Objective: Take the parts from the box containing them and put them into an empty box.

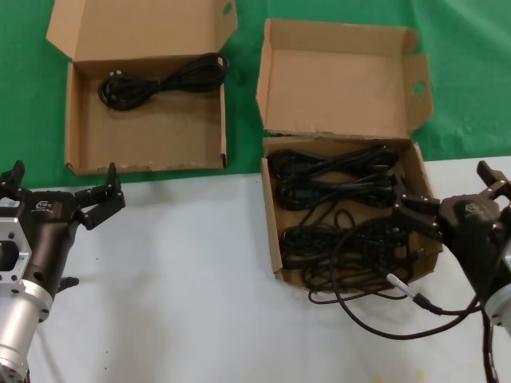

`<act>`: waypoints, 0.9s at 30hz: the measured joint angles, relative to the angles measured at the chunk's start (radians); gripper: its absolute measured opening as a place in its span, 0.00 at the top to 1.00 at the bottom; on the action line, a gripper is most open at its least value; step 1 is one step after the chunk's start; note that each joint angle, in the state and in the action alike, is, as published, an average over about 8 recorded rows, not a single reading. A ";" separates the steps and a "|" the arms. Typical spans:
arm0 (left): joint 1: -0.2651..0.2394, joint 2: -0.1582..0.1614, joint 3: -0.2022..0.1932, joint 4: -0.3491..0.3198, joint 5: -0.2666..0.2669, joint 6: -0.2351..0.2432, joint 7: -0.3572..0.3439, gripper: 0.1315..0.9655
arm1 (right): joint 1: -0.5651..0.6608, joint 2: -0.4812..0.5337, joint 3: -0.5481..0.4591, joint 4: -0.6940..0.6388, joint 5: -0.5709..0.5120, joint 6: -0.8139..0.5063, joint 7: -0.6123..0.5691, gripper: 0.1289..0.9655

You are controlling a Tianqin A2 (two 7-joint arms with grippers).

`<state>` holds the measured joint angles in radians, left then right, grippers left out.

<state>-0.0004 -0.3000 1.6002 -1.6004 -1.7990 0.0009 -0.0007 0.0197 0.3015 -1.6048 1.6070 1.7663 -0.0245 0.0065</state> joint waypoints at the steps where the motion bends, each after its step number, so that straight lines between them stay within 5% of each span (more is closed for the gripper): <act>1: 0.000 0.000 0.000 0.000 0.000 0.000 0.000 0.00 | 0.000 0.000 0.000 0.000 0.000 0.000 0.000 0.00; 27: 0.000 0.000 0.000 0.000 0.000 0.000 0.000 0.00 | 0.000 0.000 0.000 0.000 0.000 0.000 0.000 0.00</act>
<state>-0.0004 -0.3000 1.6002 -1.6004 -1.7990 0.0009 -0.0007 0.0197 0.3015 -1.6048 1.6070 1.7663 -0.0245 0.0065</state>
